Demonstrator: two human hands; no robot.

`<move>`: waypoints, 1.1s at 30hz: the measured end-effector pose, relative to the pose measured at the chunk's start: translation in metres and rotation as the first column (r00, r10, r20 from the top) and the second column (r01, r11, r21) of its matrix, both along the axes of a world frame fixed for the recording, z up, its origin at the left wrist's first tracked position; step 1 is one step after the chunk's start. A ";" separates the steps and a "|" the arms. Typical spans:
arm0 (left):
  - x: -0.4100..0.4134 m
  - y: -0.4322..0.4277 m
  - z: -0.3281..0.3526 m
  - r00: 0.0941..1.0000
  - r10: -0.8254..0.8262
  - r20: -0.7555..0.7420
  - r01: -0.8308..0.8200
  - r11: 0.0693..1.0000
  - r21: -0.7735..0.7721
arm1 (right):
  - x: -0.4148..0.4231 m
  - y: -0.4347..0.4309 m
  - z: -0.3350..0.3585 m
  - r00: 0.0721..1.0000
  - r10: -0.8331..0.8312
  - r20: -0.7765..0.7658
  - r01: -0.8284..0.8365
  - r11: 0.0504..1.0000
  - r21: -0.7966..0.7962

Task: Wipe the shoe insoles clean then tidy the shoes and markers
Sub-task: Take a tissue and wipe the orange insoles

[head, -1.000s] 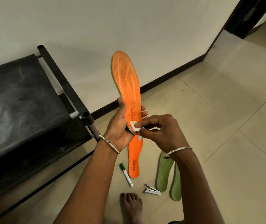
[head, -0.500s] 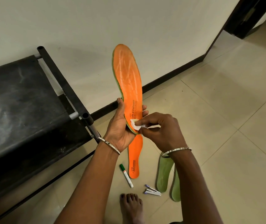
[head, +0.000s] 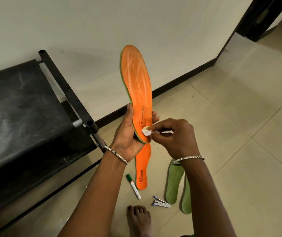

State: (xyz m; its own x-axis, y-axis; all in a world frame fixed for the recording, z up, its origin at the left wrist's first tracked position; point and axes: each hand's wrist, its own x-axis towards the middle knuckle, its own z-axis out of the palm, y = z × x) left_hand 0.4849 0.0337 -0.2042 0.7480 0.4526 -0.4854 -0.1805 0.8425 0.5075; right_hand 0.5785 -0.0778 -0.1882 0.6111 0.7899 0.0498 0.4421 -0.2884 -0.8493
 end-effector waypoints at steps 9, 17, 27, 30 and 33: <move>-0.001 0.000 -0.002 1.000 -0.013 0.012 0.013 1.000 0.021 | -0.003 0.002 0.000 1.000 -0.016 -0.010 0.016 1.000 0.024; -0.003 0.004 -0.006 0.999 -0.039 0.004 0.039 0.996 0.075 | 0.005 -0.007 0.012 0.923 0.278 -0.267 -0.295 0.955 -0.026; 0.001 0.005 -0.006 0.999 -0.042 0.033 0.042 0.999 0.023 | 0.006 -0.004 0.001 0.993 -0.089 -0.082 0.093 0.994 0.050; -0.001 0.008 -0.009 0.998 -0.033 0.054 0.034 0.999 -0.013 | 0.002 -0.003 0.003 0.987 0.125 -0.097 -0.125 0.992 -0.001; -0.003 0.009 -0.014 0.999 -0.034 0.023 0.034 0.999 -0.012 | -0.002 0.000 0.003 0.950 0.303 -0.081 -0.308 0.949 -0.063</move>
State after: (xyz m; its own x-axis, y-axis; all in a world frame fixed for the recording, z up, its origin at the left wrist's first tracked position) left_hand 0.4819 0.0429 -0.2181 0.7740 0.4207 -0.4732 -0.1630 0.8545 0.4931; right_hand 0.5761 -0.0774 -0.1854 0.3398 0.9392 -0.0498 0.4596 -0.2120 -0.8625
